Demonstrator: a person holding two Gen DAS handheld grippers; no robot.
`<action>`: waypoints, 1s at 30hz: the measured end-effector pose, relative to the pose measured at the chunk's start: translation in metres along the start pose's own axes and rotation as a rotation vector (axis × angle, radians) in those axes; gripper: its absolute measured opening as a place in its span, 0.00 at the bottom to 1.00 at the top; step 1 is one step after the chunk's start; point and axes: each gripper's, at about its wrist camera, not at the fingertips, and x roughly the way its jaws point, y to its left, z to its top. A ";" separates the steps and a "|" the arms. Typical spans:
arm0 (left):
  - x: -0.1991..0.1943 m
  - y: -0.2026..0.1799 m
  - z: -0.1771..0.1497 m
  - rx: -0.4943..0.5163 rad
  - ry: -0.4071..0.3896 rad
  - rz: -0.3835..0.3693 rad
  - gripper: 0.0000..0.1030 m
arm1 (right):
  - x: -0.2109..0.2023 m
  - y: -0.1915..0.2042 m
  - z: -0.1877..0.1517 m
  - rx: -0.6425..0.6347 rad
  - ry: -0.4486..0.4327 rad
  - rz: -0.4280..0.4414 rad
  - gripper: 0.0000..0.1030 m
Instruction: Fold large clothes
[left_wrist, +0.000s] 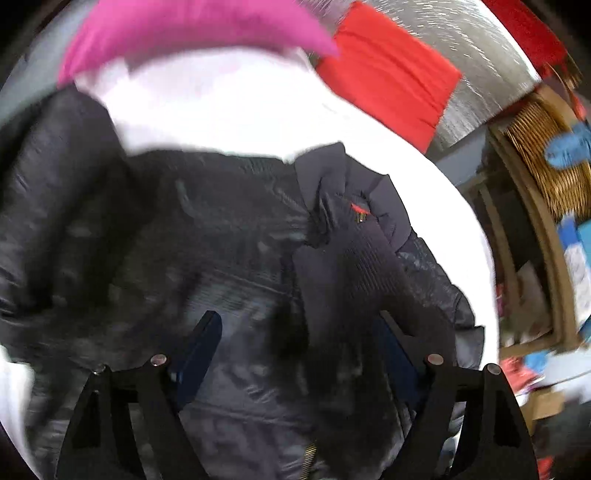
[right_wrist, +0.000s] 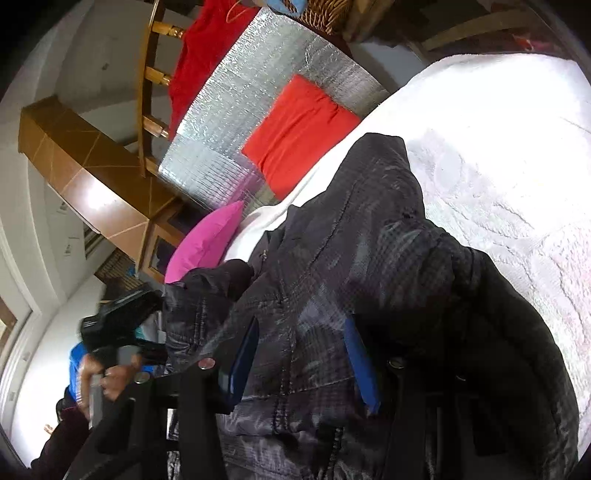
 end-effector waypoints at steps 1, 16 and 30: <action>0.006 0.000 0.002 -0.018 0.016 -0.008 0.81 | 0.001 0.000 -0.001 -0.001 -0.002 0.005 0.51; 0.030 -0.034 0.002 -0.037 0.012 -0.137 0.16 | -0.001 -0.004 -0.006 -0.022 -0.029 0.052 0.51; -0.108 -0.013 -0.014 0.103 -0.146 0.044 0.13 | -0.001 -0.006 -0.008 -0.022 -0.030 0.060 0.51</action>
